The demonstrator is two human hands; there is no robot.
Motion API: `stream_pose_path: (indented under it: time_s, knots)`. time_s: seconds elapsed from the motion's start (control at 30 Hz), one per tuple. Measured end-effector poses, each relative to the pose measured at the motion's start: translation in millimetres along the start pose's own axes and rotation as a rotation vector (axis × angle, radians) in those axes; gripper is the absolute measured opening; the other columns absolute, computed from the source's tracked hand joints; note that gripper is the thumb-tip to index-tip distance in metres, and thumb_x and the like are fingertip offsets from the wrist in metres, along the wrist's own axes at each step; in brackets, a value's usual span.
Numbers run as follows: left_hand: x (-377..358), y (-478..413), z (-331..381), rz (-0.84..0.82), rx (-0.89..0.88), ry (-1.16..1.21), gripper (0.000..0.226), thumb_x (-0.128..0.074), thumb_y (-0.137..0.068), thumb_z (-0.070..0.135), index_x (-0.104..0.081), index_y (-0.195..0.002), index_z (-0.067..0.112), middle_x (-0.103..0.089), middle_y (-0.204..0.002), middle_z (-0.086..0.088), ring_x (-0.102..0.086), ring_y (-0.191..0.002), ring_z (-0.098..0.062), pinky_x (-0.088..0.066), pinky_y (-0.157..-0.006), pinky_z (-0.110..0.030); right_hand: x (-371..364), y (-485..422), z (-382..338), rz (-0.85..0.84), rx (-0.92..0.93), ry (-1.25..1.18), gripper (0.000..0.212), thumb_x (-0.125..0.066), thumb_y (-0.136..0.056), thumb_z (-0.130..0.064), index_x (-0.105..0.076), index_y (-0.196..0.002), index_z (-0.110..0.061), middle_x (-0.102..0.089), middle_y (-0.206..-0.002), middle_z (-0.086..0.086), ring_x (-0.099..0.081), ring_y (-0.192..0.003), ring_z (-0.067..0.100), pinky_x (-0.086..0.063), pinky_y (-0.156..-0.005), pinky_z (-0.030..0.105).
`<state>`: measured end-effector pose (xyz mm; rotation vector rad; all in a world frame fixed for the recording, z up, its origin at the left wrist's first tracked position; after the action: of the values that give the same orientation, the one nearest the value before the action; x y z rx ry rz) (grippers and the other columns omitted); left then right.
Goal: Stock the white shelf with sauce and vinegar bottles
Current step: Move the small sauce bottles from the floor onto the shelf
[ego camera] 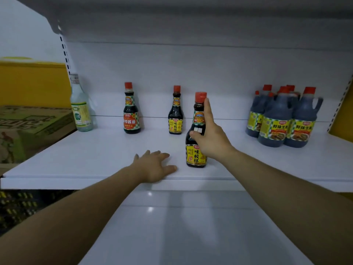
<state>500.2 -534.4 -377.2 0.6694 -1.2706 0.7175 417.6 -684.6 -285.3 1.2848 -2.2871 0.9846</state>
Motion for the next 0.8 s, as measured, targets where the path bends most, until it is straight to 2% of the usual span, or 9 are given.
stream_pose_path:
  time_s: [0.17, 0.27, 0.4, 0.53, 0.67, 0.8]
  knots:
    - [-11.1, -12.7, -3.7, -0.06, -0.008, -0.06, 0.074, -0.022, -0.085, 0.076, -0.012, -0.149, 0.041, -0.003, -0.161, 0.006, 0.001, -0.147, -0.028, 0.001, -0.112, -0.063, -10.4, -31.9, 17.3, 0.008, 0.016, -0.038, 0.097, -0.059, -0.095, -0.018, 0.016, -0.148, -0.048, -0.056, -0.114, -0.008, -0.058, -0.091, 0.015, -0.047, -0.08, 0.032]
    - [-12.7, -11.8, -3.9, -0.041, -0.019, -0.064, 0.073, -0.021, -0.086, 0.075, -0.011, -0.149, 0.041, -0.003, -0.161, 0.006, 0.002, -0.147, -0.027, 0.001, -0.114, -0.061, -16.4, -52.1, 33.1, 0.028, -0.01, -0.036, 0.095, -0.058, -0.096, -0.018, 0.016, -0.149, -0.045, -0.055, -0.128, -0.004, -0.056, -0.097, 0.016, -0.045, -0.083, 0.032]
    - [-12.3, -13.0, -4.5, -0.031, -0.025, -0.066, 0.073, -0.021, -0.085, 0.075, -0.01, -0.149, 0.042, -0.002, -0.161, 0.007, 0.002, -0.148, -0.025, 0.001, -0.114, -0.06, -24.5, -81.4, 53.5, 0.06, -0.033, -0.04, 0.092, -0.055, -0.097, -0.019, 0.017, -0.148, -0.045, -0.044, -0.146, 0.0, -0.055, -0.115, 0.023, -0.046, -0.095, 0.04]
    - [-13.4, -13.2, -3.9, -0.035, -0.034, -0.085, 0.073, -0.018, -0.085, 0.075, -0.008, -0.149, 0.041, -0.001, -0.161, 0.007, 0.002, -0.148, -0.025, -0.001, -0.115, -0.059, -36.4, -109.0, 69.2, 0.07, -0.046, -0.093, 0.088, -0.053, -0.098, -0.02, 0.013, -0.15, -0.043, -0.037, -0.15, 0.0, -0.05, -0.124, 0.025, -0.044, -0.1, 0.043]
    - [-14.1, -13.7, -4.6, -0.031, -0.03, -0.075, 0.073, -0.018, -0.084, 0.075, -0.008, -0.149, 0.043, 0.0, -0.161, 0.008, 0.002, -0.148, -0.024, 0.0, -0.115, -0.058, -48.0, -133.1, 80.9, 0.09, -0.031, -0.118, 0.082, -0.051, -0.099, -0.022, 0.009, -0.153, -0.037, -0.034, -0.153, -0.001, -0.046, -0.127, 0.023, -0.041, -0.1, 0.038]
    - [-14.6, -14.0, -5.2, -0.028, -0.021, -0.065, 0.073, -0.02, -0.084, 0.075, -0.008, -0.149, 0.044, 0.0, -0.16, 0.01, 0.003, -0.148, -0.022, 0.0, -0.116, -0.057, -57.8, -154.3, 87.8, 0.1, -0.02, -0.146, 0.08, -0.051, -0.099, -0.022, 0.005, -0.154, -0.035, -0.036, -0.152, 0.001, -0.047, -0.127, 0.024, -0.041, -0.104, 0.044]
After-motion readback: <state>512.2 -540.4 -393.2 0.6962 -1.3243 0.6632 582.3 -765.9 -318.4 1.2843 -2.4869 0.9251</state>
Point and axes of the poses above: each hand's wrist, its own y-axis away from the middle knuckle, its own x-axis out of the back of the hand, z = x × y, the point moved 8 cm from there along -y, towards the middle knuckle
